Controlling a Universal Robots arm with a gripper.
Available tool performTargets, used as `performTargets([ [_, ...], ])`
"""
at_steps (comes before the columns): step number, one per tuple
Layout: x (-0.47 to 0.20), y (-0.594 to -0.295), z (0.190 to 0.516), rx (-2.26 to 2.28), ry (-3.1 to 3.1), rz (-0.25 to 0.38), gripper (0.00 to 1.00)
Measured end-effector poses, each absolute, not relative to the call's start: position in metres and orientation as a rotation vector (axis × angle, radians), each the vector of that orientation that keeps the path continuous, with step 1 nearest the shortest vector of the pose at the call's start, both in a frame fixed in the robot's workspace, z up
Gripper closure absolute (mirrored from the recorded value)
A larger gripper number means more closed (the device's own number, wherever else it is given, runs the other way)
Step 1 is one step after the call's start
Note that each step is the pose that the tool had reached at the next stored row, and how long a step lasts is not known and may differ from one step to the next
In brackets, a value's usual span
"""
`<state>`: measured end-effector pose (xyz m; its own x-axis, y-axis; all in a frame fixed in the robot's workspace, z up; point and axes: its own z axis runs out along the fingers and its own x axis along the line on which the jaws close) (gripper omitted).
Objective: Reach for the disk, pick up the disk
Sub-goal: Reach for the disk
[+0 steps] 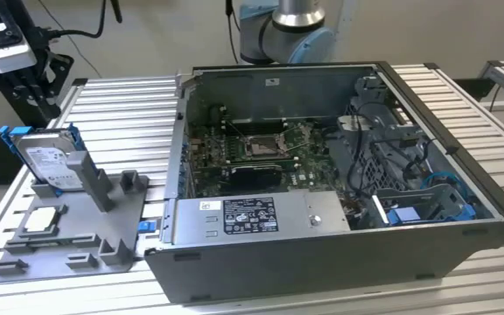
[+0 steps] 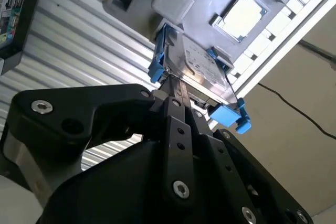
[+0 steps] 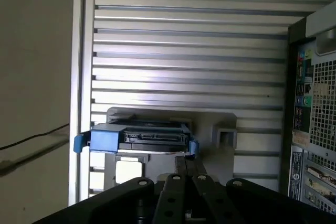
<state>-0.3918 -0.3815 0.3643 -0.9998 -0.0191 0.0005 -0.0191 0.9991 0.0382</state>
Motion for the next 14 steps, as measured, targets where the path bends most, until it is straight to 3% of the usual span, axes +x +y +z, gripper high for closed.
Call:
performTargets([
  [14,-0.440,-0.381,0.363,0.031,-3.140,-0.060,1.00],
])
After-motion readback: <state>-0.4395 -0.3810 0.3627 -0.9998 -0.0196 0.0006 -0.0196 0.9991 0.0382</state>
